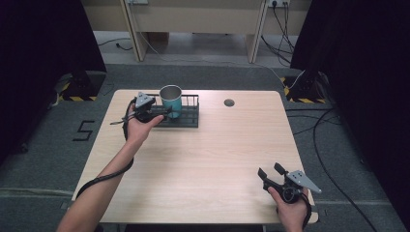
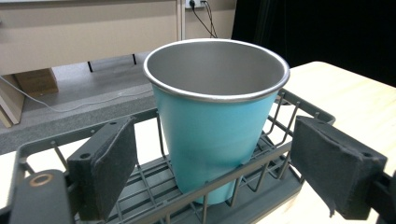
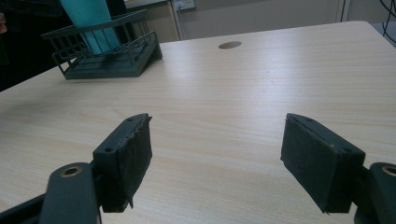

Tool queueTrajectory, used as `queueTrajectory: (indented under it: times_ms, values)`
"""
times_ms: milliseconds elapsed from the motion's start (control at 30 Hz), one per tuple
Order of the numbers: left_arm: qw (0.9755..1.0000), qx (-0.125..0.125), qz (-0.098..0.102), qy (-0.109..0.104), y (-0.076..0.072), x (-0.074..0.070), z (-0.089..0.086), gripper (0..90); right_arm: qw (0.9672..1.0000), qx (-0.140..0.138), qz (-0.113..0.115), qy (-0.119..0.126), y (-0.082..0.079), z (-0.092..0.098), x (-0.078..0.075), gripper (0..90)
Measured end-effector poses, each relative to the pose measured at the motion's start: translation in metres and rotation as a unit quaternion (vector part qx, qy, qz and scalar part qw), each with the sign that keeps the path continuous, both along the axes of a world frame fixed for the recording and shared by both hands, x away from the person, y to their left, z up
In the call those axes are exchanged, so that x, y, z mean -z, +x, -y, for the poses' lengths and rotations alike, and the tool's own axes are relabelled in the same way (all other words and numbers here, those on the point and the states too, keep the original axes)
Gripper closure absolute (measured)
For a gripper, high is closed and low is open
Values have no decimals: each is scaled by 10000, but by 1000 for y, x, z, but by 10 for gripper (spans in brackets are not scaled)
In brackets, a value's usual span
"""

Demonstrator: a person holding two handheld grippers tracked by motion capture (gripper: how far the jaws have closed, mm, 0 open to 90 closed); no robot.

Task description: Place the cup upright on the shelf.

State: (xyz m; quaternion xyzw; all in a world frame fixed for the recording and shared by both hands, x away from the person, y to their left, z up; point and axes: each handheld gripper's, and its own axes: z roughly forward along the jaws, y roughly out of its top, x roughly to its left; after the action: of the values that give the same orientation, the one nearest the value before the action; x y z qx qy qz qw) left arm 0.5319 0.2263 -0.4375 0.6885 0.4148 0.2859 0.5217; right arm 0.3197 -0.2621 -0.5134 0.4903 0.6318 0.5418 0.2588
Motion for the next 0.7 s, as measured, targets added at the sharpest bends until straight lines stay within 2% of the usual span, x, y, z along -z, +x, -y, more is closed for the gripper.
queueTrajectory:
  times_ms: [233,700]
  values:
    - [9999,109,70,-13,-13,-4,-6,142,10000,11,3,-1,0,0,0,253]
    - [9998,184,39,-76,-44,4,-22,142,10000,24,-6,5,0,0,0,254]
